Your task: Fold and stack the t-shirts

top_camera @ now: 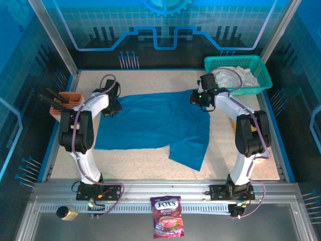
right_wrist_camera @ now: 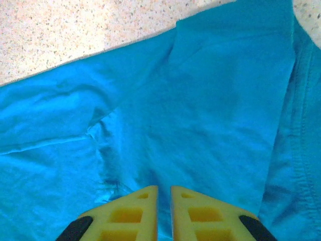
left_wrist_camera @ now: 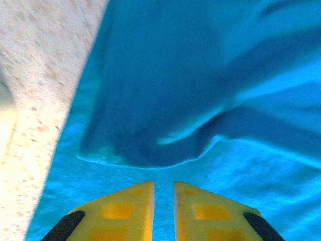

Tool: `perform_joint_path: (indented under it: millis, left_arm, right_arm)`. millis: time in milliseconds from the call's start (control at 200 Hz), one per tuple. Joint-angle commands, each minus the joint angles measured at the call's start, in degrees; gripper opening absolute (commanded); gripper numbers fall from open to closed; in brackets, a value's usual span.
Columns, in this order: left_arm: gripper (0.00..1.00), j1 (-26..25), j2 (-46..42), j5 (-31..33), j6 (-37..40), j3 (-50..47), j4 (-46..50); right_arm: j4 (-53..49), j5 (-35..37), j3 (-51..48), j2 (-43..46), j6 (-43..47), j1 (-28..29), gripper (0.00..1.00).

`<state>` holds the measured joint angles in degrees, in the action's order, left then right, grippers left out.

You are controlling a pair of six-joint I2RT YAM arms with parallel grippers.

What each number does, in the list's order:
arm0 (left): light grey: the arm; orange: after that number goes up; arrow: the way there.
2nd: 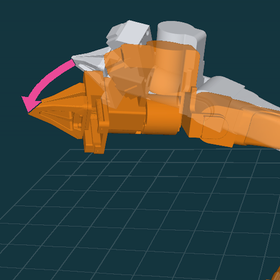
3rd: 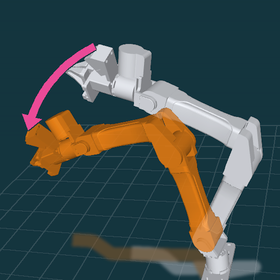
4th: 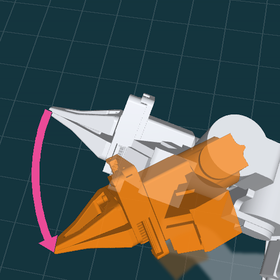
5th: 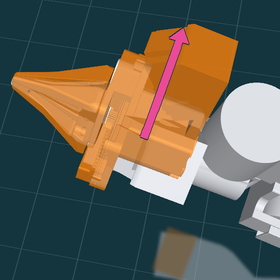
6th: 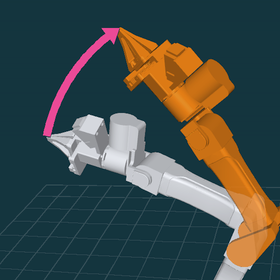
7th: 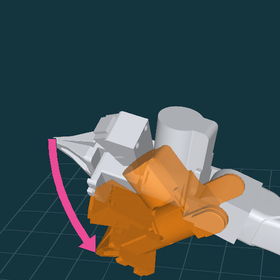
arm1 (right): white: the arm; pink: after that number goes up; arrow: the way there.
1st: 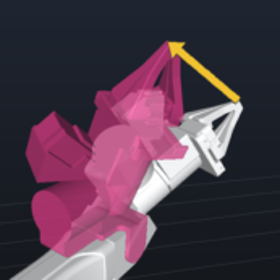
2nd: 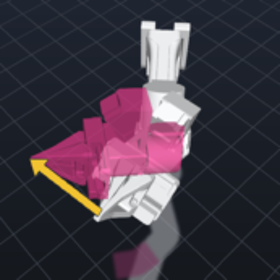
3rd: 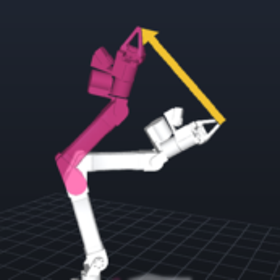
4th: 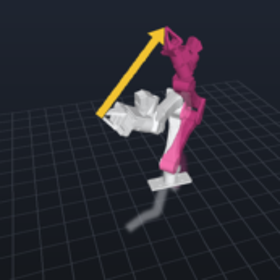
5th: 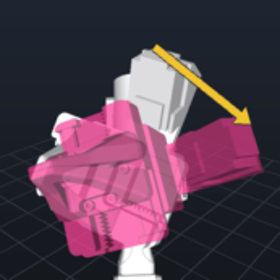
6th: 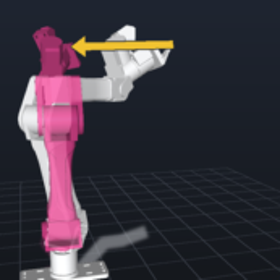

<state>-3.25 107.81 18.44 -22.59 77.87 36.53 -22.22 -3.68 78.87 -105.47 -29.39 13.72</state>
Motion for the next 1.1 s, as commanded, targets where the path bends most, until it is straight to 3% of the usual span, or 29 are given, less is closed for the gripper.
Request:
perform_joint_path:
  millis: [0, 90, 160, 390, 676, 851, 1096]
  left_arm:
    - [0.24, -0.09, -3.65, 4.34, -0.44, 5.75, 3.74]
    - [0.28, 0.44, -2.03, 6.21, -0.48, 10.03, 5.97]
    - [0.28, 1.28, 1.13, 6.14, -0.69, 13.72, 7.58]
    - [0.17, 2.63, 14.14, 2.22, -0.18, 23.81, 9.90]
    - [0.16, 3.23, 22.93, 0.80, -1.89, 26.25, 11.05]
    - [0.19, 3.93, 28.78, 1.86, -0.77, 36.13, 16.96]
    - [0.20, 4.83, 39.93, 2.71, 0.98, 54.05, 29.69]
  right_arm:
    - [-3.04, -0.81, 4.86, -0.88, 2.31, -1.92, 0.21]
    - [-5.50, -0.62, 10.16, -4.95, 3.85, -2.74, 0.29]
    - [-7.21, -1.01, 14.43, -8.82, 4.60, -3.37, 0.31]
    - [-11.53, -2.76, 28.06, -20.71, 5.18, -4.91, 0.20]
    - [-14.81, -2.53, 35.99, -30.18, 3.19, -5.10, 0.18]
    - [-17.28, 2.41, 39.34, -35.28, 1.52, -3.92, 0.13]
    - [-24.85, 14.94, 47.84, -42.17, -1.29, -2.43, 0.07]
